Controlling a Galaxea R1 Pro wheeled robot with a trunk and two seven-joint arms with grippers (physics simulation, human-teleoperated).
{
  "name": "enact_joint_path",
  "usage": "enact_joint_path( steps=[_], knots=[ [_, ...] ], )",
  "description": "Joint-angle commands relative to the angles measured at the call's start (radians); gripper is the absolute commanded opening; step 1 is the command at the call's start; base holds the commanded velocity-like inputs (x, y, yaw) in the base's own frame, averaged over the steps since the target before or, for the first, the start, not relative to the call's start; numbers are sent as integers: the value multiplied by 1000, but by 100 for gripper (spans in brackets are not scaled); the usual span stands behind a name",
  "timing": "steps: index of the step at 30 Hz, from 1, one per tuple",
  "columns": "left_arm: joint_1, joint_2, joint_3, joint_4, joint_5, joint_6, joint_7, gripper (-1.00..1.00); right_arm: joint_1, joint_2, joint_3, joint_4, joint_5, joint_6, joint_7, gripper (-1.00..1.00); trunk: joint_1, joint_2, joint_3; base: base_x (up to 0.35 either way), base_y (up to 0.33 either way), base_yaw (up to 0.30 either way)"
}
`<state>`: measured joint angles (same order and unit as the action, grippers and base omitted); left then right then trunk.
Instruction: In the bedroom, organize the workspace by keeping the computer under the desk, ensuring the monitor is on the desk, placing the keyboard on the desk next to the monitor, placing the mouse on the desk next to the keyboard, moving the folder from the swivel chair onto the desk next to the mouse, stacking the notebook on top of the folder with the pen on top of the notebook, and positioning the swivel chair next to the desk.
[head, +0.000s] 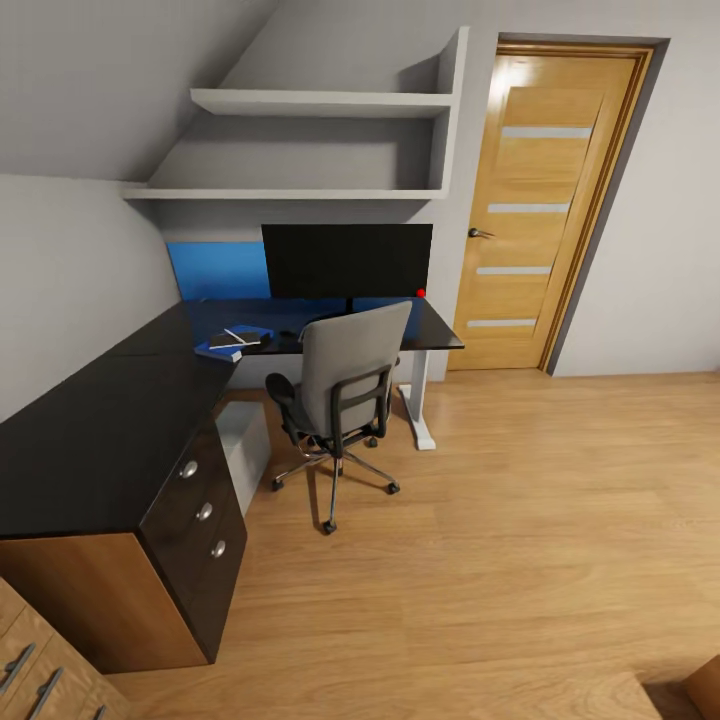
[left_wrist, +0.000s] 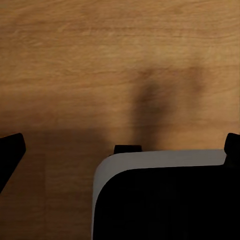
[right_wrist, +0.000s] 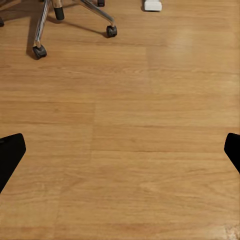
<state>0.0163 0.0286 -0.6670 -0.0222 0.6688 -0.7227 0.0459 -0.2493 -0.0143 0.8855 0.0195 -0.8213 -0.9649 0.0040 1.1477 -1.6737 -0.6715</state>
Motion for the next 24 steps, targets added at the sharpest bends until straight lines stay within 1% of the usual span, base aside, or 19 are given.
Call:
enact_joint_path(
  steps=[1,10,24],
  knots=[
    [1,1,-8,-2,5,-1,5,100,-1,0,8,2,-7,-3,0,100,0,0,-1,0,0,0],
    [1,-6,-12,-2,4,-1,3,100,-1,0,8,2,-6,-3,1,100,0,0,-1,0,0,0],
    [1,-7,-18,-4,-1,0,-4,100,-1,0,9,2,-7,-3,1,100,0,0,-1,0,0,0]
  ],
)
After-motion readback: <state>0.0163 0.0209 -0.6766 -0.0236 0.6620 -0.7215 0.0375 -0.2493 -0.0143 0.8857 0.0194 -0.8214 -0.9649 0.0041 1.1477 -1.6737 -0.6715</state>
